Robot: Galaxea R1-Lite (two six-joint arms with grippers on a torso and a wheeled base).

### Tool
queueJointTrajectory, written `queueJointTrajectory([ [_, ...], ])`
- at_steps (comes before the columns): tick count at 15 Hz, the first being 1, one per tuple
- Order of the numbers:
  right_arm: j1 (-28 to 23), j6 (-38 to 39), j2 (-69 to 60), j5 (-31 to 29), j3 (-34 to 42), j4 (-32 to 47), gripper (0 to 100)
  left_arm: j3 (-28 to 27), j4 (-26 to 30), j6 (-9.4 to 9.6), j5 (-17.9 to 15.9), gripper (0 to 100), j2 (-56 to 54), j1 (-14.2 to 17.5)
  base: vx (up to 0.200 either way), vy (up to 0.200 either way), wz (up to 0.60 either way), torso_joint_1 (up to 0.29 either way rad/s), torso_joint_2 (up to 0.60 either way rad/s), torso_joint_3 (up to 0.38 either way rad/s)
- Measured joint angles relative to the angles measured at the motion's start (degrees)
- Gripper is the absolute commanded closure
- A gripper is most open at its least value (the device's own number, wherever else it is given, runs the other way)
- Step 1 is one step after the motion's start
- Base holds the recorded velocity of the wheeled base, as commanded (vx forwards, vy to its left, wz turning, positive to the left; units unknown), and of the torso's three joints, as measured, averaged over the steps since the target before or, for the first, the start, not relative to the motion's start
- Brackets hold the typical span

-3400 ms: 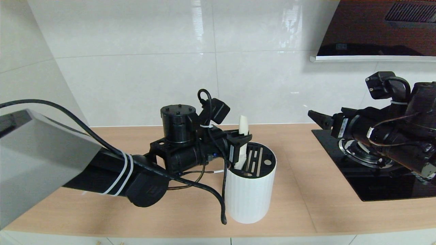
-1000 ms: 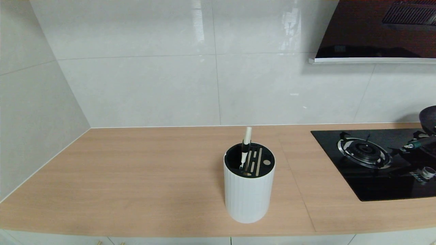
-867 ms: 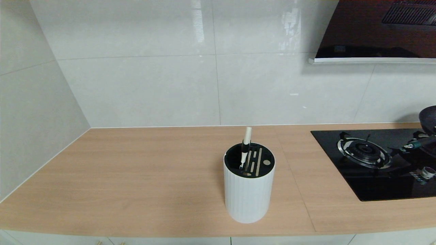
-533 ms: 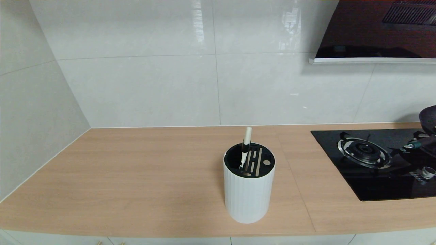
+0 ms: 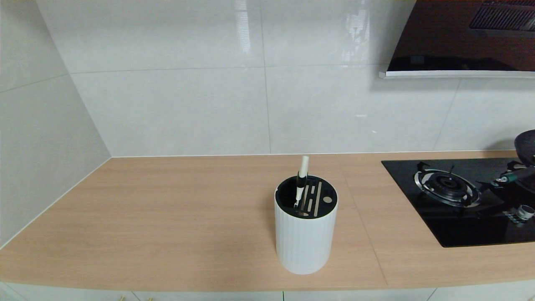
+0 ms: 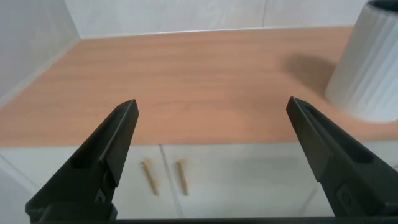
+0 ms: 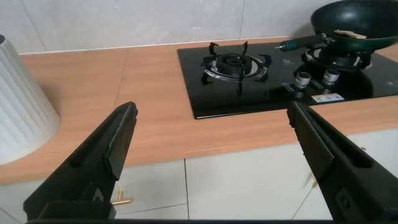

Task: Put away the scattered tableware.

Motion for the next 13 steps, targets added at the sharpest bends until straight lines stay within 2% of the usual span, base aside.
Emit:
queueJointTrajectory([
  [3, 0.0, 5.5, 0.0, 0.8, 0.1, 0.2, 0, 0.0, 0.0, -0.02, 0.0, 0, 0.0, 0.0, 0.000, 0.000, 0.00, 0.000, 0.00, 0.000],
  [5, 0.0, 4.3, 0.0, 6.0, 0.1, 2.3, 0, 0.0, 0.0, -0.02, 0.0, 0, 0.0, 0.0, 0.000, 0.000, 0.00, 0.000, 0.00, 0.000],
  [7, 0.0, 0.3, 0.0, 7.7, 0.1, 2.8, 0, 0.0, 0.0, -0.02, 0.0, 0, 0.0, 0.0, 0.000, 0.000, 0.00, 0.000, 0.00, 0.000],
  [13, 0.0, 1.9, 0.0, 8.8, 0.1, 2.9, 0, 0.0, 0.0, -0.02, 0.0, 0, 0.0, 0.0, 0.000, 0.000, 0.00, 0.000, 0.00, 0.000],
])
